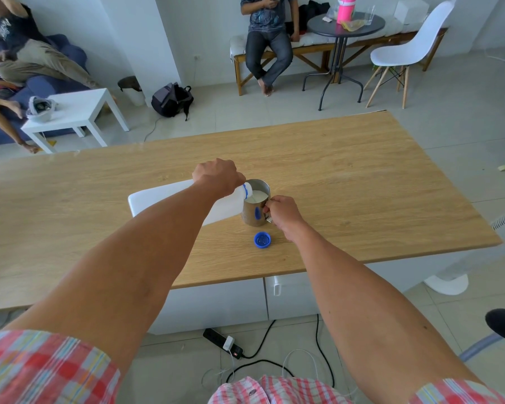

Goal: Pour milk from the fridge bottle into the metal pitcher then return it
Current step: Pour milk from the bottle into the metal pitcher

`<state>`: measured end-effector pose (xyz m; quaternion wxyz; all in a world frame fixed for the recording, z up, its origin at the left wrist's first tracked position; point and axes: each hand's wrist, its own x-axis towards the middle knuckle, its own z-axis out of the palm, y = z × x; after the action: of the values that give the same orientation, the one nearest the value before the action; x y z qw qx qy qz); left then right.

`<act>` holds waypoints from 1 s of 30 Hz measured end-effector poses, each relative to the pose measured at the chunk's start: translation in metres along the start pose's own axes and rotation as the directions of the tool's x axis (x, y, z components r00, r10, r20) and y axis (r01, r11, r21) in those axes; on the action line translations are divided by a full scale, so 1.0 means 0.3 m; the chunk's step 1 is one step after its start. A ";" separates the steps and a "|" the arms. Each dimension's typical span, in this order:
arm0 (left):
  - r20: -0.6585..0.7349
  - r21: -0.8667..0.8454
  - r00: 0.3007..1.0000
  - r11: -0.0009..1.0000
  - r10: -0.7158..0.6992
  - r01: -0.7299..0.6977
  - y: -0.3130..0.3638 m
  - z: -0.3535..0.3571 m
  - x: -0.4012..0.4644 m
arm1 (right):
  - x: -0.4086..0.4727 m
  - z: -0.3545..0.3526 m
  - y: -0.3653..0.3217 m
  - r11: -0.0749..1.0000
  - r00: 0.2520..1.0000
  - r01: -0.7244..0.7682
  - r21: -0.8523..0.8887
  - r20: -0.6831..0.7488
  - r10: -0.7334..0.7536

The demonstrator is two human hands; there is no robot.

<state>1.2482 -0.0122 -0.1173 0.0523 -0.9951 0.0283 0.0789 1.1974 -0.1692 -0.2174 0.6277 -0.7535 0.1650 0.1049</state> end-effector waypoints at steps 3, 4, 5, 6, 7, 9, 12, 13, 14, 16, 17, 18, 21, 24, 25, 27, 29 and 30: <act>0.002 0.002 1.000 1.000 0.001 -0.002 0.001 0.000 0.000 | -0.002 -0.001 0.000 1.000 1.000 -0.001 0.000 0.001 0.001; 0.003 0.004 1.000 1.000 0.003 -0.003 0.002 -0.001 -0.001 | -0.002 -0.001 0.000 1.000 1.000 -0.002 0.000 0.002 0.002; 0.003 0.005 1.000 1.000 0.004 -0.004 0.003 -0.002 -0.001 | -0.002 -0.001 0.000 1.000 1.000 -0.003 0.000 0.003 0.003; 0.005 0.006 1.000 1.000 0.005 -0.005 0.003 -0.003 -0.002 | -0.002 0.000 -0.001 1.000 1.000 -0.005 0.002 0.004 0.005; 0.006 0.006 1.000 1.000 0.005 -0.005 0.003 -0.003 -0.002 | -0.001 0.001 0.000 1.000 1.000 -0.007 0.003 0.003 0.007; 0.007 0.004 1.000 1.000 0.005 -0.005 0.004 -0.005 -0.005 | 0.002 0.003 0.001 1.000 1.000 -0.008 0.005 0.000 0.008; 0.006 -0.008 1.000 1.000 0.003 -0.003 0.002 -0.009 -0.011 | 0.005 0.004 0.004 1.000 1.000 -0.013 0.007 -0.001 0.013; 0.006 -0.018 1.000 1.000 -0.001 0.002 0.001 -0.010 -0.013 | 0.005 0.004 0.003 1.000 1.000 -0.014 0.005 -0.001 0.014; 0.008 -0.033 1.000 0.999 -0.010 0.010 -0.002 -0.010 -0.014 | 0.005 0.003 0.004 1.000 1.000 -0.014 0.003 0.001 0.014; 0.010 -0.086 0.999 0.996 -0.033 0.034 -0.013 -0.003 -0.019 | 0.005 0.000 0.004 1.000 1.000 -0.014 0.005 0.008 0.014; 0.009 -0.122 0.999 0.991 -0.048 0.049 -0.020 0.005 -0.022 | 0.004 -0.001 0.004 1.000 1.000 -0.014 0.008 0.011 0.014; 0.008 -0.160 0.998 0.985 -0.063 0.063 -0.027 0.014 -0.026 | 0.004 -0.002 0.003 1.000 1.000 -0.014 0.010 0.012 0.014; -0.002 -0.256 0.995 0.961 -0.105 0.101 -0.048 0.046 -0.040 | 0.004 -0.003 0.004 1.000 1.000 -0.015 -0.001 0.010 0.015; -0.004 -0.348 0.990 0.929 -0.138 0.128 -0.060 0.074 -0.055 | 0.006 -0.003 0.006 1.000 1.000 -0.024 -0.001 0.011 0.024; -0.007 -0.387 0.988 0.912 -0.154 0.139 -0.064 0.081 -0.060 | 0.006 -0.003 0.004 1.000 1.000 -0.028 0.002 0.012 0.028; -0.017 -0.474 0.982 0.866 -0.189 0.159 -0.074 0.087 -0.071 | 0.003 -0.007 -0.002 0.999 0.999 -0.032 -0.003 0.009 0.032; -0.028 -0.550 0.973 0.817 -0.229 0.176 -0.090 0.082 -0.081 | 0.001 -0.010 -0.008 0.999 0.999 -0.038 -0.014 0.003 0.038; -0.034 -0.586 0.967 0.789 -0.252 0.185 -0.101 0.077 -0.086 | 0.000 -0.011 -0.010 0.999 0.999 -0.040 -0.023 0.002 0.040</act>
<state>1.2211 0.0215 -0.1327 -0.2450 -0.9630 -0.1097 0.0222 1.1985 -0.1720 -0.2141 0.6169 -0.7572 0.1780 0.1201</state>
